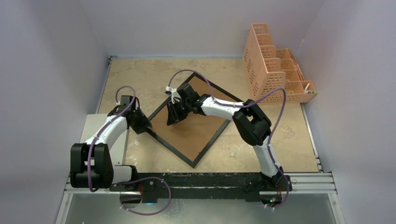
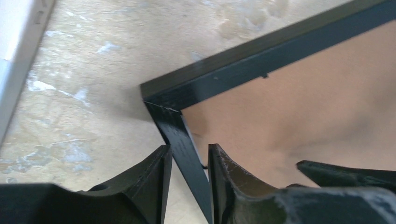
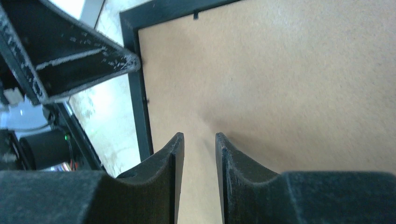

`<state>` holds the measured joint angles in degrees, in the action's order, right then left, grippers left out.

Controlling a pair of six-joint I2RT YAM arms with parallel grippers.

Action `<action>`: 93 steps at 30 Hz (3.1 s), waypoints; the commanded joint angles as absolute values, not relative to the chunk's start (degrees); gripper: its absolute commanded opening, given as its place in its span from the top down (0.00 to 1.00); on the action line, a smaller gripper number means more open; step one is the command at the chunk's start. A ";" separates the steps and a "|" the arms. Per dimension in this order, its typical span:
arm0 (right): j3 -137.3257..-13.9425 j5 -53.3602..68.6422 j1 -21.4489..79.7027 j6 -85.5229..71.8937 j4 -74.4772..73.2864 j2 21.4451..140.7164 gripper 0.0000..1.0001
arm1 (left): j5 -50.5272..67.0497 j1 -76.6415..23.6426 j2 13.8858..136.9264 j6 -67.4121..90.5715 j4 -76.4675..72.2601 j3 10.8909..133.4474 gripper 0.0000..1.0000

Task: Put the photo into the frame

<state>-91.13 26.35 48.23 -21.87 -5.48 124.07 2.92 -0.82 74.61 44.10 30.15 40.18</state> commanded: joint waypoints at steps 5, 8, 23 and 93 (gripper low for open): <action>-81.16 46.31 49.98 -15.47 -1.00 116.75 0.67 | 14.41 -1.14 73.83 33.81 32.89 48.21 0.52; -80.60 47.95 50.73 -14.16 -2.81 117.56 0.67 | 16.14 -1.23 74.75 32.77 35.63 48.10 0.48; -77.89 47.86 52.37 -11.77 -7.42 121.09 0.73 | 19.47 -1.77 77.49 36.69 32.49 39.32 0.42; -75.85 51.09 51.06 -16.67 -0.18 115.53 0.80 | 12.40 -1.81 80.77 36.66 32.27 39.99 0.62</action>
<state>-75.55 49.45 50.94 -16.53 -2.00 120.46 17.04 -1.69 79.83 37.34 33.15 39.05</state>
